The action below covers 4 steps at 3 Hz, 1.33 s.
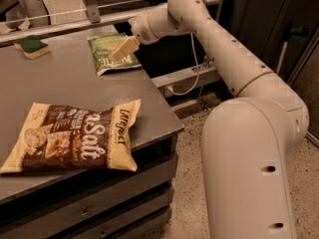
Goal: Pick green jalapeno chip bag
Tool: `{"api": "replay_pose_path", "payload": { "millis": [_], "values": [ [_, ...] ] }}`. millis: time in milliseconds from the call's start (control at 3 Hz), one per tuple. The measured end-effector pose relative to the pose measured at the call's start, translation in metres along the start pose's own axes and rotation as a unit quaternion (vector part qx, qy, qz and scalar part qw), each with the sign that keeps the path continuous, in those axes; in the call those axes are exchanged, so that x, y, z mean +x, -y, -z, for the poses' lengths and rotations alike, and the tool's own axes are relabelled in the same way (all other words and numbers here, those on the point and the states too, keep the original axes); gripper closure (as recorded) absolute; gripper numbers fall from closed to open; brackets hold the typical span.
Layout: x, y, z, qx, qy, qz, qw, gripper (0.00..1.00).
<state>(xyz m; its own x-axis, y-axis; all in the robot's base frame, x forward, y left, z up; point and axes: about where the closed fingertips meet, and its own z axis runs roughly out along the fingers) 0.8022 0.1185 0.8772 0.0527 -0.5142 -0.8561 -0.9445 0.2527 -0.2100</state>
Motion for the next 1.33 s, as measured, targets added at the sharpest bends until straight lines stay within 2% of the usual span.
{"api": "replay_pose_path", "payload": {
  "millis": [667,1000,1333],
  "values": [
    [0.027,0.012,-0.025,-0.002,-0.003,-0.038,0.9993,0.00],
    [0.035,0.010,-0.030,-0.009,0.000,-0.046,0.9989,0.16],
    [0.035,0.008,-0.032,-0.015,0.005,-0.049,0.9987,0.40]
  ]
}}
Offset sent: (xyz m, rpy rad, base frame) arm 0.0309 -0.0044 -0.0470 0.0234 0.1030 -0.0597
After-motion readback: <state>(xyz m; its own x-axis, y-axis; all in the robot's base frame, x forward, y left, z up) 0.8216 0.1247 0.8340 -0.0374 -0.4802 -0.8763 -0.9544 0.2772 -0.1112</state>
